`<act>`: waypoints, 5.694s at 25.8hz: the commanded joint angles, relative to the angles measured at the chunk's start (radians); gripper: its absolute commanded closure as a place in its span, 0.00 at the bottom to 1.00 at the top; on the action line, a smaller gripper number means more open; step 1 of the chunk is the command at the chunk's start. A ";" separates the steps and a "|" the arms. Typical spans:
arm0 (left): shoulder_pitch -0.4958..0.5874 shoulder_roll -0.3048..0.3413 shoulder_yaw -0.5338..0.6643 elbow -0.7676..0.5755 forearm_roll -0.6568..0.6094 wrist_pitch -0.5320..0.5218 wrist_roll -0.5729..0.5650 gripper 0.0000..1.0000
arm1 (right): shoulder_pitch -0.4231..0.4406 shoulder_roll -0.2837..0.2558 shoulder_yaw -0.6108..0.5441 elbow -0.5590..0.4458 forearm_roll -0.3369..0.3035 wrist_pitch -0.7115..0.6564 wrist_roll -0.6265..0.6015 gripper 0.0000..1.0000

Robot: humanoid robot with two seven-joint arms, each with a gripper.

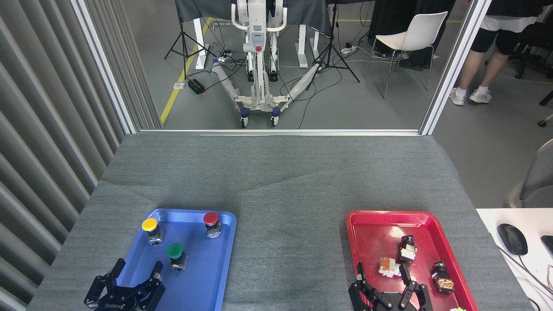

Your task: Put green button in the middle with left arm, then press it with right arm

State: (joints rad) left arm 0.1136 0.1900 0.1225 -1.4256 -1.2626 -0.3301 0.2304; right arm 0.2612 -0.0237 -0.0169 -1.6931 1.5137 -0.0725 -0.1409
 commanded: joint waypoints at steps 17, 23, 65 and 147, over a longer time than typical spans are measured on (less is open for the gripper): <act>-0.002 0.000 0.006 0.001 -0.003 0.006 0.007 0.00 | 0.000 0.002 -0.002 0.000 0.000 0.000 0.000 0.00; -0.003 0.000 0.006 0.001 -0.004 0.008 0.009 0.00 | 0.004 -0.001 -0.002 0.000 -0.001 0.000 0.000 0.00; -0.009 0.000 0.005 -0.006 -0.012 0.006 0.012 0.00 | 0.003 -0.001 0.000 0.001 -0.001 0.000 0.000 0.00; -0.483 -0.281 -0.466 0.505 -0.431 -0.030 0.058 0.98 | 0.000 -0.001 0.000 0.001 0.000 0.000 0.000 0.00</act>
State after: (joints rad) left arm -0.3238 -0.0453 -0.3358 -1.0123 -1.6965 -0.3486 0.2956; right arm 0.2614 -0.0263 -0.0170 -1.6920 1.5141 -0.0718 -0.1411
